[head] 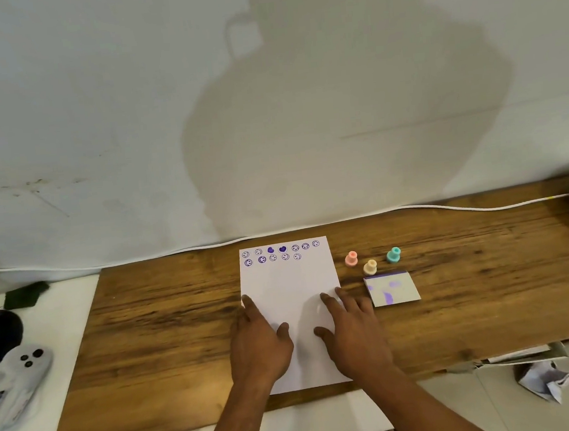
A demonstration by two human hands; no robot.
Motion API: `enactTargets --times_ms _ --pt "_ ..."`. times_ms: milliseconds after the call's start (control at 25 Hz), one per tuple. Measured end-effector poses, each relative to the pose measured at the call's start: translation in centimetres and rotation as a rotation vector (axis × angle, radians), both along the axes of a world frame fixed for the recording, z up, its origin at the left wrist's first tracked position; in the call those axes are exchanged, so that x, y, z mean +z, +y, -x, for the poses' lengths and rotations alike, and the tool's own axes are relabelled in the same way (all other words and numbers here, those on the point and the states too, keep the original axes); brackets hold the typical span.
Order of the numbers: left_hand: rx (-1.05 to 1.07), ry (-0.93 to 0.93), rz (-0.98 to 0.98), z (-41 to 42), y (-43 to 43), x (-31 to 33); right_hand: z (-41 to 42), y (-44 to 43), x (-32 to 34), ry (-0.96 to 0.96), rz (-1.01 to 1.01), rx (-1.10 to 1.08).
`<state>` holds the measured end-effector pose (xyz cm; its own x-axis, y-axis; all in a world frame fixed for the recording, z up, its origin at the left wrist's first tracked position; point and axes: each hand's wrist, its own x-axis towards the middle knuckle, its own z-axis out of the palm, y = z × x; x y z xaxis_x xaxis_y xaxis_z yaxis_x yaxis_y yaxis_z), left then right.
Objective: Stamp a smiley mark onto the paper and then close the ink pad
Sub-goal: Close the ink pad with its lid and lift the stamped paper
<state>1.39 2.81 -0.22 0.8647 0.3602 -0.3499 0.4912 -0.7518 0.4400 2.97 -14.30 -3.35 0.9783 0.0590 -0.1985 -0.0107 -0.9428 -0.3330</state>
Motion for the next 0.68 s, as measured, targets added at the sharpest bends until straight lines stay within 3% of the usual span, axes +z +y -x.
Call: enactTargets --times_ms 120,280,400,600,680 --pt "0.051 -0.081 0.079 0.0 -0.5 0.3 0.0 0.0 0.3 0.01 0.0 0.005" --pt "0.491 -0.189 0.569 -1.5 1.3 0.6 0.1 -0.2 0.4 0.008 0.012 0.016" --pt "0.569 -0.106 0.765 -1.8 2.5 0.1 -0.2 -0.3 0.4 0.022 0.006 0.017" --pt "0.461 -0.211 0.603 -1.6 2.5 0.3 -0.4 -0.2 0.4 0.024 -0.038 -0.021" --pt "0.5 -0.254 0.685 -1.8 3.1 0.5 -1.0 -0.1 0.9 0.026 -0.166 -0.145"
